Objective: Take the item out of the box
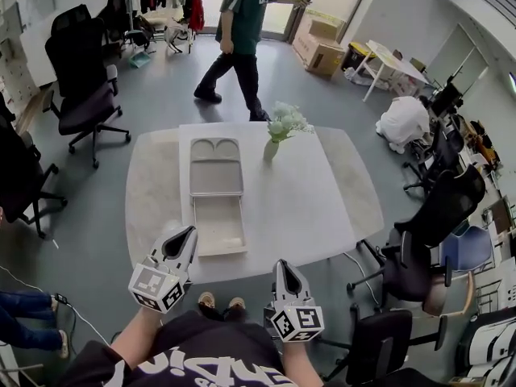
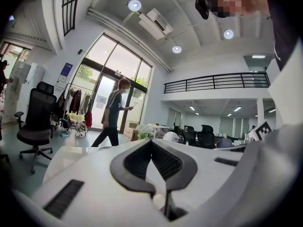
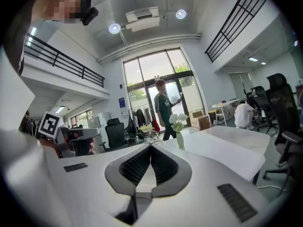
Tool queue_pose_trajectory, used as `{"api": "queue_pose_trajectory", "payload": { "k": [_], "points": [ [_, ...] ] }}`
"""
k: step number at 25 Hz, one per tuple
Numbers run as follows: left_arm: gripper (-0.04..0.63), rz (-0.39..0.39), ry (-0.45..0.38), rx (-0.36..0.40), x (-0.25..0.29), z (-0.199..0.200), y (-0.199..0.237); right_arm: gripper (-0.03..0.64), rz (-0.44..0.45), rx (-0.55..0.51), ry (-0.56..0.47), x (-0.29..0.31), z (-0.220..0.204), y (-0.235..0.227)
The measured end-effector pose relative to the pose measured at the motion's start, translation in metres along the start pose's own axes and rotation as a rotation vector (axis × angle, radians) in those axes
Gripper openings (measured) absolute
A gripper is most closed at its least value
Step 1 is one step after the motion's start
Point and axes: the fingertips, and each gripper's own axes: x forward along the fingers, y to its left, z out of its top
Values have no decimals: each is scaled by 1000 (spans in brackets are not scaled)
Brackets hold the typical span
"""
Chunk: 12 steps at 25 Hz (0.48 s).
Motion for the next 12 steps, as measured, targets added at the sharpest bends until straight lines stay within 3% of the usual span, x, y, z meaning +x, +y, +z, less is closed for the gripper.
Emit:
{"api": "queue_pose_trajectory", "payload": {
  "k": [8,12],
  "points": [
    [15,40,-16,-1,24,3,5,23,25,-8,-5,17,11,-26],
    [146,54,-21,-6,35,4,13,23,42,-2,-4,28,11,-31]
  ]
}}
